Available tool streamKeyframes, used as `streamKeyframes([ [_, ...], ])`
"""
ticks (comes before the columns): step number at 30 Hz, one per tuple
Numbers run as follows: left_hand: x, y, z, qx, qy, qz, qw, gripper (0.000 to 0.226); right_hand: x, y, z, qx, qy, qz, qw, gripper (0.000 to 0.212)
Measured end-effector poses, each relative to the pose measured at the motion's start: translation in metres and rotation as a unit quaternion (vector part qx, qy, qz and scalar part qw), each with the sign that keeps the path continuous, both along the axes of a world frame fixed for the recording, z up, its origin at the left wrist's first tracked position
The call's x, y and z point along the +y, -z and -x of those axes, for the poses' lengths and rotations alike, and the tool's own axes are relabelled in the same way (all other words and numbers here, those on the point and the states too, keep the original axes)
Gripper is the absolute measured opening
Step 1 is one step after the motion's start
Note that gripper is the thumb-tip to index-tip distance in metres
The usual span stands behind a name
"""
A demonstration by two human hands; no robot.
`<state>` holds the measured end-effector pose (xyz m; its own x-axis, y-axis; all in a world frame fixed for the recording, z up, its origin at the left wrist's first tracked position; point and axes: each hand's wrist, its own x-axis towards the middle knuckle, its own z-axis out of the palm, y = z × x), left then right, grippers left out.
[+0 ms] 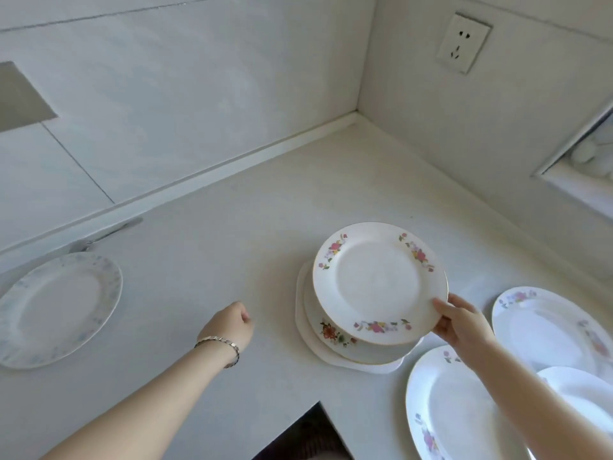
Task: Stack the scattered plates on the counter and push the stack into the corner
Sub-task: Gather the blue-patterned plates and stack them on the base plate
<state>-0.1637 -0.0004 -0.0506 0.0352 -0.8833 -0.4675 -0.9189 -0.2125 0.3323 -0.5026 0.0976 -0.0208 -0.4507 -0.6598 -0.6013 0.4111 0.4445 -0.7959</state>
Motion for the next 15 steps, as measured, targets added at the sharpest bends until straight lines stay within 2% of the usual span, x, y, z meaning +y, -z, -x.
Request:
streamKeyframes([
  [12, -0.012, 0.002, 0.009, -0.008, 0.017, -0.018, 1.0, 0.021, 0.022, 0.02, -0.004, 0.014, 0.008, -0.041, 0.999, 0.018],
  [15, -0.014, 0.003, 0.003, -0.002, 0.015, -0.016, 1.0, 0.02, 0.023, 0.02, -0.011, 0.06, 0.013, -0.067, 0.996, 0.02],
])
